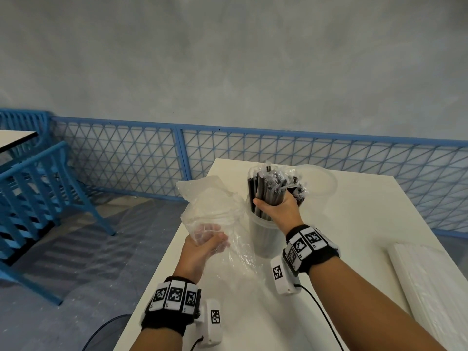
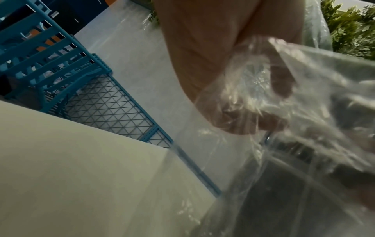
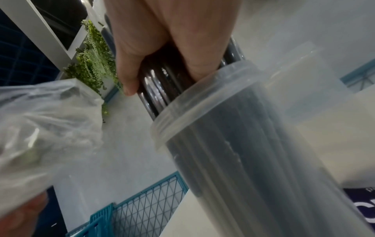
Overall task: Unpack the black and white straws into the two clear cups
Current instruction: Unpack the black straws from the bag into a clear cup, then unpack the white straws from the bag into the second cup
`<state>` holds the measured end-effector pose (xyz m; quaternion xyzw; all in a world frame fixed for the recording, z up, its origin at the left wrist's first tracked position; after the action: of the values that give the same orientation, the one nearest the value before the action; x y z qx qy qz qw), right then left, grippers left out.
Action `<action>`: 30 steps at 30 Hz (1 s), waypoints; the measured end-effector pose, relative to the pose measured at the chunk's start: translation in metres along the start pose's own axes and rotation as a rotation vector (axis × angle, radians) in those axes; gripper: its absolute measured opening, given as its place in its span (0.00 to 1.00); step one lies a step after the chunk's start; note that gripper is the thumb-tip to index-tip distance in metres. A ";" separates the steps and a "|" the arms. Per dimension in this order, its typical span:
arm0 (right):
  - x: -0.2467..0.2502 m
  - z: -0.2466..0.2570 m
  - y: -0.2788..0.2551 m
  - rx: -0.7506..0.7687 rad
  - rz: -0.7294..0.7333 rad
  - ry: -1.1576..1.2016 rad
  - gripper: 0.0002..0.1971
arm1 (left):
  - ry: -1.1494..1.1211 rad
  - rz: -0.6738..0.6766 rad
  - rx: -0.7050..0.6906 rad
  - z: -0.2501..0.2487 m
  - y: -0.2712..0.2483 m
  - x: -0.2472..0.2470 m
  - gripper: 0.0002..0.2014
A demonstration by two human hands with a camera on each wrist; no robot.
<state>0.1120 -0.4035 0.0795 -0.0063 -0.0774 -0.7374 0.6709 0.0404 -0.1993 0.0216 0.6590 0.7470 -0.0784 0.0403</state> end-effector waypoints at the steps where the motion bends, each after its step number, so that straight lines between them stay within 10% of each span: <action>1: 0.000 0.001 -0.001 0.002 0.008 -0.010 0.24 | -0.013 -0.003 -0.010 -0.002 0.000 0.000 0.07; 8: 0.031 0.042 -0.033 0.295 -0.115 -0.048 0.44 | -0.190 -0.058 -0.060 -0.005 -0.005 0.006 0.04; 12: 0.058 0.029 -0.080 0.475 -0.368 -0.096 0.29 | -0.301 -0.054 -0.040 0.001 -0.006 0.005 0.11; 19: 0.040 -0.123 -0.120 -0.459 -0.037 0.125 0.23 | -0.512 -0.050 -0.020 0.013 -0.011 -0.008 0.13; 25: 0.034 -0.110 -0.121 -0.388 -0.013 0.155 0.17 | -0.315 -0.208 0.107 0.044 -0.019 -0.008 0.42; 28: 0.047 -0.103 -0.117 -0.342 -0.042 0.080 0.15 | 0.152 -0.596 -0.096 0.026 -0.031 0.032 0.50; 30: 0.051 -0.101 -0.116 -0.345 0.020 0.012 0.14 | 0.525 -0.620 -0.285 0.007 -0.030 0.038 0.49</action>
<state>0.0017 -0.4557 -0.0272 -0.1179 0.0544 -0.7332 0.6676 0.0051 -0.1673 0.0109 0.3889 0.8978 0.1876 -0.0861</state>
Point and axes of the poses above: each hand's wrist, its own y-axis towards the middle knuckle, its own x-axis out of the back of the hand, z = x × y, the point moved 8 cm from there along y, towards the middle knuckle, and after that the axes turned 3 degrees about y, right-handed, at the moved point
